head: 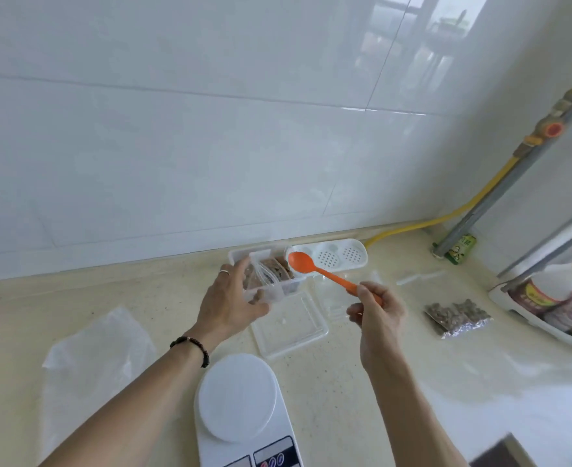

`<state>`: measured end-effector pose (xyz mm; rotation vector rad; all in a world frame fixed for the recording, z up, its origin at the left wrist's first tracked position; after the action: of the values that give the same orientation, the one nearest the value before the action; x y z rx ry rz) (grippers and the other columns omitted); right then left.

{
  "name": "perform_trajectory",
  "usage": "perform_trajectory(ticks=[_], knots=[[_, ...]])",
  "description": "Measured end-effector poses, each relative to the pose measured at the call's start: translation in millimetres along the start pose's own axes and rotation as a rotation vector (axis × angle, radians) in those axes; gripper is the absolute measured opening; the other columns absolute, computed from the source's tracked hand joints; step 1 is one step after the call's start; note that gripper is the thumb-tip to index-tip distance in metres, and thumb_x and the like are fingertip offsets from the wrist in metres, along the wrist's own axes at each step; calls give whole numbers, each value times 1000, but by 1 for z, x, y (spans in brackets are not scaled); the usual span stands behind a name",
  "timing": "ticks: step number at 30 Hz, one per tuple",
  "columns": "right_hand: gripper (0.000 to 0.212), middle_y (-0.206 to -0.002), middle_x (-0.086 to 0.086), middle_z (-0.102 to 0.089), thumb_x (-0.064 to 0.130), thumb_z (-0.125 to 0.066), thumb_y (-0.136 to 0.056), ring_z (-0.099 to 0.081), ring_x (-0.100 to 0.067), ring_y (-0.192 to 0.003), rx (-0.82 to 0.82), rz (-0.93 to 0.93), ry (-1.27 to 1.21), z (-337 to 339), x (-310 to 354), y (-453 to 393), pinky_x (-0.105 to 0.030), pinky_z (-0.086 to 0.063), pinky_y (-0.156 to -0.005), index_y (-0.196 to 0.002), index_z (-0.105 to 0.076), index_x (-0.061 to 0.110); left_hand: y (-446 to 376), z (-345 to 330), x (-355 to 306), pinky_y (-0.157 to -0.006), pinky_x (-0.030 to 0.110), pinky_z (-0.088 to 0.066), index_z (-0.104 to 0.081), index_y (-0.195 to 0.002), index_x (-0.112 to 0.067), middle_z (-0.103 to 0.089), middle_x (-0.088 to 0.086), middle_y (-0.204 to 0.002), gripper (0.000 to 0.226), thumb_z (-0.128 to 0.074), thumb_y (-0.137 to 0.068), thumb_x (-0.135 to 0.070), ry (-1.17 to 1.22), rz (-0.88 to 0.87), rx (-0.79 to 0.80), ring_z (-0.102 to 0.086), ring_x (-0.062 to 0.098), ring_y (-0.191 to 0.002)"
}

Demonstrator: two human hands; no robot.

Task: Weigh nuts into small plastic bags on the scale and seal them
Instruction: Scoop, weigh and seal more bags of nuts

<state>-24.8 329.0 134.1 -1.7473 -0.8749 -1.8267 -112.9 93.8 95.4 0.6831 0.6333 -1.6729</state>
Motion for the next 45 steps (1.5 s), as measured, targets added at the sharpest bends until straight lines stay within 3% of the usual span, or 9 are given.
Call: perform_trajectory(ticks=[12, 15, 19, 23, 30, 33, 37, 42, 45], knots=[[2, -80, -9, -65, 5, -64, -90, -61, -20, -68, -352, -403, -2, 104, -162, 94, -27, -52, -60, -90, -65, 8, 96, -33, -39, -76, 15, -44, -31, -141, -20, -46, -1, -107, 85, -81, -72, -21, 53, -304, 152, -53, 7, -82], [3, -84, -6, -66, 10, -68, -86, -61, -20, -77, -334, -389, 61, 111, -181, 100, -30, -53, -70, -85, -68, 13, 107, -39, -34, -83, 41, -49, -27, -139, -26, -46, -2, -107, 90, -82, -68, -31, 29, -323, 191, -52, 12, -86], [2, -83, 3, -67, 19, -69, -82, -64, -20, -85, -290, -389, 264, 118, -192, 102, -37, -56, -76, -81, -70, 19, 114, -41, -31, -79, 49, -52, -24, -137, -31, -42, -6, -104, 92, -69, -61, -56, 3, -313, 216, -51, 2, -84], [16, -93, 3, -65, 37, -60, -85, -55, -24, -101, -260, -380, 615, 116, -177, 102, -43, -50, -89, -88, -71, 26, 115, -42, -34, -83, 49, -53, -26, -138, -27, -40, -16, -98, 87, -80, -71, -35, 17, -293, 223, -52, -15, -79], [36, -81, 0, -70, 46, -54, -95, -63, -18, -73, 263, 48, 385, 44, -47, 94, -37, -52, -68, -81, -71, 17, 117, -44, -46, -87, 47, -49, -22, -143, -17, -42, -19, -94, 93, -77, -73, -42, -5, -274, 212, -52, 18, -98], [28, -80, -6, -71, 29, -56, -93, -59, -16, -66, 390, 197, 673, 22, -23, 94, -41, -52, -64, -71, -64, 13, 116, -41, -46, -83, 46, -51, -19, -140, -26, -45, -6, -102, 94, -62, -65, -64, 15, -252, 174, -52, 19, -93], [25, -85, -6, -71, 20, -50, -99, -66, -21, -73, 506, 208, 702, 9, -16, 92, -35, -54, -62, -91, -69, 7, 112, -31, -37, -76, 26, -50, -22, -143, -31, -48, -5, -108, 104, -83, -63, -54, 171, -185, 223, -54, 10, -94], [22, -89, -8, -73, 17, -47, -102, -64, -15, -72, 558, 44, 456, 8, -20, 83, -26, -47, -55, -99, -68, 11, 101, -12, 9, -84, 36, -53, -57, -101, -27, -62, -6, -87, 11, -64, -92, -26, 211, -82, 240, -60, 8, -86], [22, -91, -10, -73, 23, -48, -101, -66, -19, -75, 514, -71, 320, 8, -32, 79, -30, -52, -59, -106, -66, 9, 96, -9, 33, -71, 35, -54, -61, -85, -25, -65, -2, -79, 17, -54, -95, -13, 146, -15, 253, -63, 23, -80]])
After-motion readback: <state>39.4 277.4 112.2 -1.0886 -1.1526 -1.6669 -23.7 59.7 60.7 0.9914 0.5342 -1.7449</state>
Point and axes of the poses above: each hand's wrist, its own y-axis away from the middle knuckle, its own z-axis out of the back of the hand, x = y × z, the point moved 4 cm from there along -y, towards the middle knuckle
